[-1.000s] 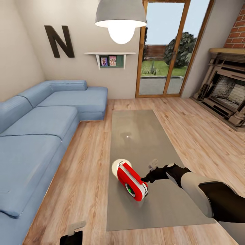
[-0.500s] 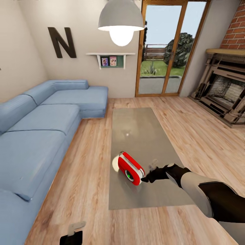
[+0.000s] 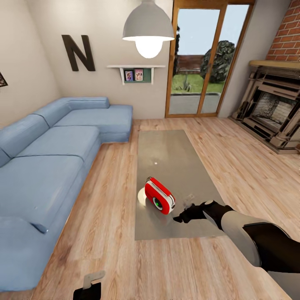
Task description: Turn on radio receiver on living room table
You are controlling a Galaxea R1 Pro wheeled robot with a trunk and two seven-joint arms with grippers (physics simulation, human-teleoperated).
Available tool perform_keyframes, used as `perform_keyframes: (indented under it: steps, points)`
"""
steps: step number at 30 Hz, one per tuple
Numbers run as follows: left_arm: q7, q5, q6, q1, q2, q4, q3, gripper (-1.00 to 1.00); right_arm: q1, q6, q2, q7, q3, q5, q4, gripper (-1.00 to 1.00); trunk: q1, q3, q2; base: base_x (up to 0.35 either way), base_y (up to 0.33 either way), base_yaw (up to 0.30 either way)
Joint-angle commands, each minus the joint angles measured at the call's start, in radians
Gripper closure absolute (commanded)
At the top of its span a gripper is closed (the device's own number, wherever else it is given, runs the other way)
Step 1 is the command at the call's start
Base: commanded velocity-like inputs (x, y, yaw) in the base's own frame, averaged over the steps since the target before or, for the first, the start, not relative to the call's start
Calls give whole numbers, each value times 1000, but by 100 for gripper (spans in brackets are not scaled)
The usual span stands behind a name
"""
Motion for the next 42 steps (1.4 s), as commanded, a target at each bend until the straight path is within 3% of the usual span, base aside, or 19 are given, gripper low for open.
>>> perform_keyframes:
  steps: [1,9,22,26,27,30,33,35,36,37,40,42]
  points:
    - [0,0,0,0,0,0,0,100,3,0,0,-1,0,0,0,-100,0,0,0,-35,0,0]
    - [-2,0,0,0,1,0,0,100,74,3,0,-24,0,0,0,-100,0,0,0,-11,0,0]
    - [3,-2,-4,0,7,3,0,100,391,-14,-8,-169,-1,-2,0,-100,0,0,0,0,0,0]
    - [2,-2,-7,2,9,13,0,100,511,-98,-13,-362,-2,-10,0,-100,0,0,0,0,0,0]
    - [2,-2,-8,3,9,19,0,100,545,-121,-14,-441,-3,-25,0,-100,0,0,0,0,0,0]
    - [1,-4,-9,5,10,45,-1,100,616,-152,-11,-641,-4,-106,0,-100,0,0,0,0,0,0]
    - [0,-10,-9,12,17,68,-1,100,646,-161,-10,-761,-4,-192,0,-100,0,0,0,0,0,0]
    - [-6,-31,-10,36,34,77,-3,100,659,-163,-10,-819,-4,-268,0,-100,0,0,0,0,0,0]
    - [-12,-45,-11,46,38,79,-5,100,661,-162,-10,-827,-4,-281,0,-100,0,0,0,0,0,0]
    - [-42,-100,-22,77,47,81,-8,100,664,-161,-10,-843,-4,-306,0,-100,0,0,0,0,0,0]
    - [-118,-201,-59,114,59,83,-11,100,667,-160,-10,-854,-3,-323,0,-100,0,0,0,0,0,0]
    - [-150,-233,-75,127,73,83,-11,100,667,-159,-9,-857,-3,-328,0,-100,0,0,0,0,0,0]
